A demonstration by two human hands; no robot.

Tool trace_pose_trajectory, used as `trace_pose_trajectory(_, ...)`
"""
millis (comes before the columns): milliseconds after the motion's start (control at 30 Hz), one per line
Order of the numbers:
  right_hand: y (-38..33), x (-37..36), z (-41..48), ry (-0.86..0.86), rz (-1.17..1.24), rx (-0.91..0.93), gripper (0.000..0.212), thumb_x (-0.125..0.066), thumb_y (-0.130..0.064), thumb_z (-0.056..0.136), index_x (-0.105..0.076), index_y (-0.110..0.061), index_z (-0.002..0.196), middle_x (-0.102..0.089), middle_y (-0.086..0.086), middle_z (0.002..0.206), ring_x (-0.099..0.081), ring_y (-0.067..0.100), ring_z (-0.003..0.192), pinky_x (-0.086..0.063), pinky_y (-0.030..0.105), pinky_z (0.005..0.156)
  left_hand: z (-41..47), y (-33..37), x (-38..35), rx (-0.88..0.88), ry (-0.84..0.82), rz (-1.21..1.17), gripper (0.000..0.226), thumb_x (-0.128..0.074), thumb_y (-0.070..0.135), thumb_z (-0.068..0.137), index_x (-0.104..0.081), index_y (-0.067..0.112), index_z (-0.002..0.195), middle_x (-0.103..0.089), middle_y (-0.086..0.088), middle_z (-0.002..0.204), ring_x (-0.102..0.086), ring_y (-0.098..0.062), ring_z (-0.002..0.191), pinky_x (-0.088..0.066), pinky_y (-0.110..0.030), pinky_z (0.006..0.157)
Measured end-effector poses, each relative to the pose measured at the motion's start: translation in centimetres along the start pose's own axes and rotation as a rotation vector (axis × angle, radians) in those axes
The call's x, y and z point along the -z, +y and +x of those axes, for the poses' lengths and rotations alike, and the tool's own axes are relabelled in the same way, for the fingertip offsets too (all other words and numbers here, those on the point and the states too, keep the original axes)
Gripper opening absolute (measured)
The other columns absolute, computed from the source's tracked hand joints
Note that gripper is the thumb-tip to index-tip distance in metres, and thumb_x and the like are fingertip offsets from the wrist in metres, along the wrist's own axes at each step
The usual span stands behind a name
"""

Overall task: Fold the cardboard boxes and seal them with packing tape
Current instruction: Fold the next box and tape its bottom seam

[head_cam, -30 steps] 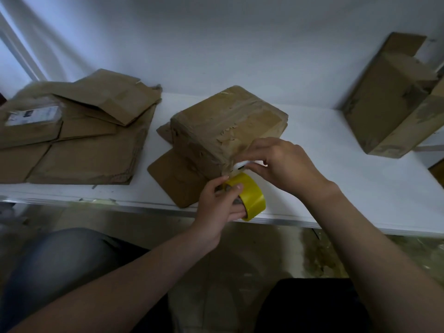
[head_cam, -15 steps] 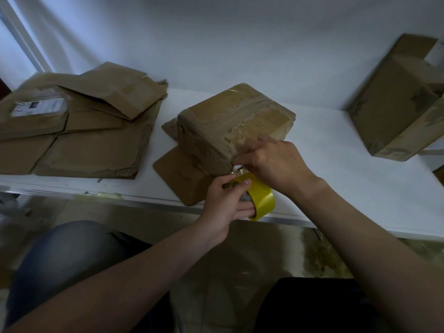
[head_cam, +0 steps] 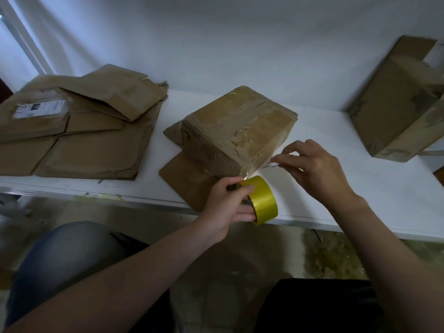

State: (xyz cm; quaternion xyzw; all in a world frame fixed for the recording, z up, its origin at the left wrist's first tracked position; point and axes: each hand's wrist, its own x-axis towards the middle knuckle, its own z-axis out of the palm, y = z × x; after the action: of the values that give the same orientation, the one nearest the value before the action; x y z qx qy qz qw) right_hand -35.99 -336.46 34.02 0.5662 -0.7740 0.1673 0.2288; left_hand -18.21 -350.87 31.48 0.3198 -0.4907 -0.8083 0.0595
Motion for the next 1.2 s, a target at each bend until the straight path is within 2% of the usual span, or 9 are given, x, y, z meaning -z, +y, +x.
trace_pose_trajectory(167,-2.5,0.2,1.3,-0.024,0.069,0.101,0.019,-0.066,-0.028,0.1,-0.075,-0.034,0.115,-0.066,-0.004,0.105,-0.055,0.021,0.089,-0.039,0.028,0.055,-0.2,-0.2,-0.6,-0.007,0.008,-0.031,0.042,-0.07,0.011,0.093,-0.053,0.017,0.132,-0.063,-0.017,0.118,-0.076,-0.034,0.079,-0.063,-0.04,0.064)
trace_pose_trajectory(300,-2.6,-1.1,1.8,-0.122,-0.082,0.143,0.027,-0.075,-0.018,0.091,-0.075,-0.034,0.112,-0.065,-0.004,0.102,-0.051,0.023,0.084,-0.028,0.027,0.057,-0.1,0.0,-0.8,-0.012,0.019,-0.038,0.041,-0.069,0.011,0.094,-0.053,0.016,0.132,-0.063,-0.019,0.12,-0.076,-0.034,0.079,-0.063,-0.04,0.063)
trace_pose_trajectory(467,0.8,-0.6,0.4,-0.014,-0.154,0.02,0.027,-0.077,-0.01,0.09,-0.077,-0.032,0.106,-0.066,0.002,0.101,-0.05,0.028,0.077,-0.032,0.029,0.055,-0.1,-0.2,-0.5,0.016,0.018,0.006,0.04,-0.069,0.012,0.094,-0.052,0.012,0.131,-0.065,-0.022,0.111,-0.076,-0.034,0.078,-0.063,-0.039,0.062)
trace_pose_trajectory(633,-0.9,-0.6,-0.3,-0.053,0.089,0.048,0.017,-0.067,-0.028,0.099,-0.075,-0.033,0.113,-0.067,-0.006,0.104,-0.053,0.021,0.088,-0.042,0.03,0.059,-0.2,-0.7,-0.9,0.025,-0.008,0.049,0.043,-0.071,0.011,0.092,-0.052,0.013,0.13,-0.065,-0.023,0.11,-0.076,-0.032,0.078,-0.062,-0.039,0.062)
trace_pose_trajectory(733,-0.3,-1.8,-1.1,-0.127,0.123,-0.204,0.018,-0.073,-0.031,0.093,-0.076,-0.034,0.11,-0.071,-0.006,0.094,-0.051,0.019,0.088,-0.047,0.033,0.063,-0.5,-0.7,-0.8,0.004,-0.026,0.074,0.043,-0.072,0.01,0.091,-0.052,0.014,0.129,-0.065,-0.019,0.11,-0.076,-0.032,0.081,-0.063,-0.04,0.065)
trace_pose_trajectory(833,1.6,-3.0,-2.2,-0.401,0.223,-0.498,0.022,-0.077,-0.026,0.089,-0.077,-0.028,0.111,-0.074,0.001,0.101,-0.058,0.016,0.093,-0.043,0.027,0.077,-0.9,-0.5,-0.4,-0.047,-0.018,0.136,0.041,-0.073,0.01,0.091,-0.054,0.014,0.127,-0.065,-0.014,0.108,-0.075,-0.033,0.083,-0.063,-0.039,0.065)
trace_pose_trajectory(967,1.6,-4.3,-2.2,-0.604,0.32,-0.621,0.03,-0.078,-0.028,0.088,-0.074,-0.027,0.118,-0.069,0.003,0.111,-0.062,0.018,0.099,-0.038,0.024,0.083,-1.0,0.2,0.5,-0.083,0.035,0.217,0.039,-0.076,0.012,0.088,-0.058,0.018,0.122,-0.067,-0.014,0.106,-0.076,-0.026,0.077,-0.063,-0.039,0.064)
trace_pose_trajectory(1100,0.3,-3.3,0.3,-0.217,0.411,-0.406,0.032,-0.066,-0.036,0.097,-0.07,-0.024,0.127,-0.066,-0.004,0.116,-0.06,0.014,0.103,-0.046,0.031,0.091,-1.3,1.2,1.9,-0.162,0.11,0.271,0.038,-0.078,0.016,0.086,-0.06,0.021,0.119,-0.068,-0.012,0.105,-0.075,-0.026,0.078,-0.063,-0.039,0.063)
trace_pose_trajectory(1200,-1.2,-2.7,3.2,-0.032,0.485,-0.122,0.036,-0.052,-0.04,0.105,-0.065,-0.026,0.135,-0.063,-0.008,0.134,-0.054,0.012,0.116,-0.035,0.03,0.1,-1.5,1.9,3.1,-0.235,0.167,0.332,0.035,-0.08,0.022,0.084,-0.063,0.027,0.114,-0.067,-0.008,0.107,-0.072,-0.025,0.092,-0.064,-0.046,0.073)
